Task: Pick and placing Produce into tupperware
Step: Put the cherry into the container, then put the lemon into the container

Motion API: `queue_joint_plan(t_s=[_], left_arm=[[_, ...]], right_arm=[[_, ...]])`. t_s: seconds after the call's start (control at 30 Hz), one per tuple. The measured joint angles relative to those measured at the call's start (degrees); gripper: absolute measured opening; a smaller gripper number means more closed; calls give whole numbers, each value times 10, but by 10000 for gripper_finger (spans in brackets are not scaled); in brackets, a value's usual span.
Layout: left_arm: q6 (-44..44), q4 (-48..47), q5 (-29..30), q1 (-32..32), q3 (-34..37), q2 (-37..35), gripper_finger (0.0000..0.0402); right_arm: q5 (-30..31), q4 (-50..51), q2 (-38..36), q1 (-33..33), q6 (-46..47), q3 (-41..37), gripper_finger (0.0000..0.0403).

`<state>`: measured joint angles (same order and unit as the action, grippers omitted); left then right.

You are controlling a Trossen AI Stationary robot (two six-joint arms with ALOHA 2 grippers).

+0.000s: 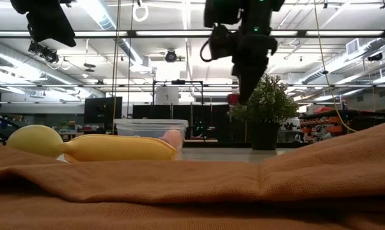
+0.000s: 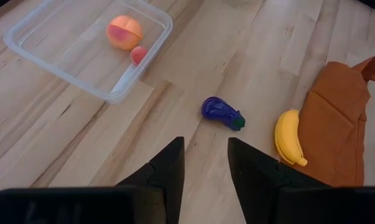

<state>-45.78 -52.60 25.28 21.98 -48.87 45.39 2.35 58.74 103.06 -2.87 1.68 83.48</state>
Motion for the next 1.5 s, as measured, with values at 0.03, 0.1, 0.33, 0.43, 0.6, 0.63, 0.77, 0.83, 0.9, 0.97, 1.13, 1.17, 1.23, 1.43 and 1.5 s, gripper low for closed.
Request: queue_joint_plan(t_s=[0.03, 0.1, 0.33, 0.43, 0.6, 0.63, 0.77, 0.83, 0.9, 0.97, 1.13, 1.17, 1.23, 1.43, 1.5], left_arm=[[0, 0, 0, 0, 0, 0, 131], [1, 0, 0, 0, 0, 0, 133], [-1, 0, 0, 0, 0, 0, 131], [-1, 0, 0, 0, 0, 0, 128], [-1, 0, 0, 0, 0, 0, 131], [-1, 0, 0, 0, 0, 0, 132], [-1, 0, 0, 0, 0, 0, 134], [-1, 0, 0, 0, 0, 0, 133], [0, 0, 0, 0, 0, 0, 131], [-1, 0, 0, 0, 0, 0, 129], [0, 0, 0, 0, 0, 0, 132], [0, 0, 0, 0, 0, 0, 133], [0, 0, 0, 0, 0, 0, 134], [0, 0, 0, 0, 0, 0, 129], [0, 0, 0, 0, 0, 0, 128]], right_arm=[[0, 7, 10, 0, -10, 16, 0], [5, 20, 35, 0, -36, 61, 0], [6, 53, 154, -23, -89, 247, 0], [6, 65, 205, -44, -90, 317, 0], [6, 82, 270, -70, -94, 405, 0], [6, 90, 280, -73, -94, 414, 0], [2, 107, 300, -82, -94, 424, 0], [2, 111, 304, -83, -94, 424, 0], [2, 111, 306, -82, -94, 424, 0], [0, 105, 306, -82, -94, 424, 0], [-5, 97, 299, -82, -94, 424, 3], [-5, 99, 298, -82, -94, 424, 6], [-5, 93, 298, -82, -94, 424, 15], [-5, 92, 298, -81, -94, 424, 60], [-5, 92, 298, -81, -94, 424, 76]])
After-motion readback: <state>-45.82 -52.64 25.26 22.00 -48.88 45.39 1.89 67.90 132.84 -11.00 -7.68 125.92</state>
